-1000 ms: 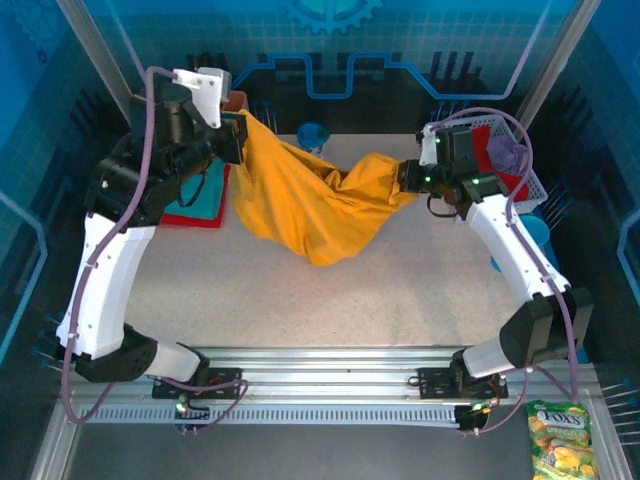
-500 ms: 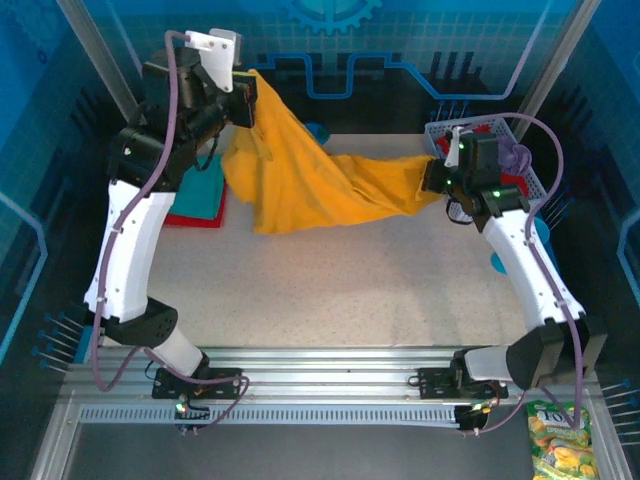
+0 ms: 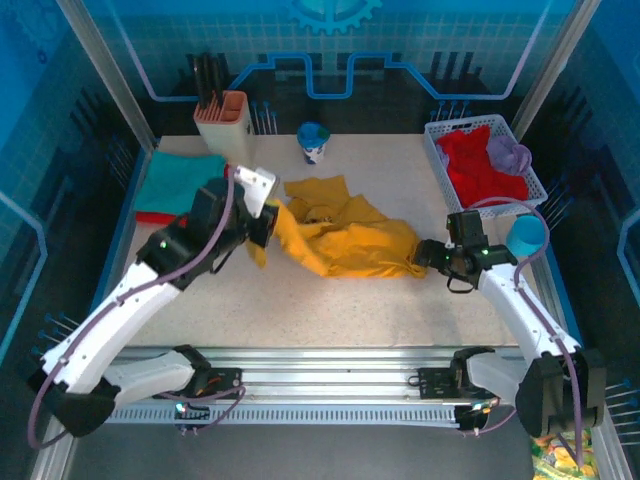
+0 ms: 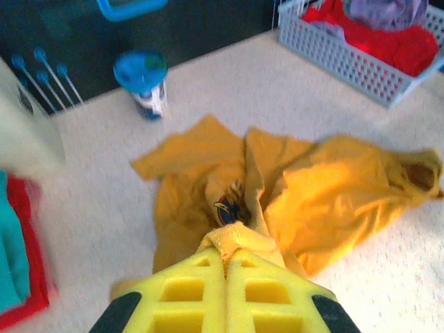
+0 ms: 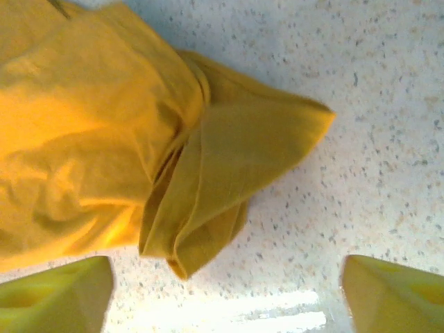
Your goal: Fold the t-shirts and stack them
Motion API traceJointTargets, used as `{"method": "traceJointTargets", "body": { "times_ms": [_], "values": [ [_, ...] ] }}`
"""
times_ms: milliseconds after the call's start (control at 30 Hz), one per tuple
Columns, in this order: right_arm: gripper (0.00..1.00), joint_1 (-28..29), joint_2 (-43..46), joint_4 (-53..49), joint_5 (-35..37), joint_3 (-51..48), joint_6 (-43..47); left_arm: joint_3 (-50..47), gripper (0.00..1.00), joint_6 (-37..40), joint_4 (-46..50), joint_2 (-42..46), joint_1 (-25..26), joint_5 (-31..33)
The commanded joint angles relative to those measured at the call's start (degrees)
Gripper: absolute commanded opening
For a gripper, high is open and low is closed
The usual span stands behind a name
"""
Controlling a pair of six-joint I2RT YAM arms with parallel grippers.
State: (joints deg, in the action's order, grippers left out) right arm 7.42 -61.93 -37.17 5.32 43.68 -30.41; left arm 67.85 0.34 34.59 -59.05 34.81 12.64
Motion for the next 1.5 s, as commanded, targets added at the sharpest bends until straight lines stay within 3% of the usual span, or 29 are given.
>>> {"method": "traceJointTargets", "body": {
  "times_ms": [0,267,400,533,700,900,967,1233,1333,1467],
  "values": [
    [0.93,-0.66,1.35,0.65,-2.44,2.75,0.61,-6.83,0.0,-5.92,-1.29,6.84,2.04,2.28],
    [0.89,-0.85,-13.13,7.66,-7.05,12.94,5.21,-9.45,0.0,-9.78,7.29,10.68,2.9,2.21],
    [0.87,0.15,-23.6,12.87,-12.66,20.34,6.4,-12.12,0.0,-11.95,6.86,13.23,2.9,1.79],
    [0.81,2.98,-33.52,13.44,-12.02,28.23,6.39,-13.63,0.0,-13.52,7.7,15.28,2.87,1.35],
    [0.7,7.07,-47.4,8.05,-9.72,43.3,7.62,-16.94,0.0,-15.31,8.51,18.94,2.86,0.59],
    [0.67,10.82,-61.29,3.82,-7.44,57.27,11.75,-18.0,0.0,-16.25,9.4,20.8,2.79,0.67],
    [0.62,11.44,-64.45,2.88,-7.3,59.93,12.13,-18.13,0.0,-16.24,9.97,20.94,2.82,0.99],
    [0.6,13.43,-70.85,0.04,-6.23,64.27,9.67,-19.6,0.0,-17.15,10.06,22.01,2.82,0.71],
    [0.49,14.08,-73.11,-1.2,-5.03,66.54,9.59,-20.04,0.0,-17.14,10.41,22.91,2.76,1.4],
    [0.18,13.74,-73.26,-1.45,-4.6,68.16,9.33,-19.95,0.0,-17.3,10.61,23.51,2.82,1.8]
  ]
}}
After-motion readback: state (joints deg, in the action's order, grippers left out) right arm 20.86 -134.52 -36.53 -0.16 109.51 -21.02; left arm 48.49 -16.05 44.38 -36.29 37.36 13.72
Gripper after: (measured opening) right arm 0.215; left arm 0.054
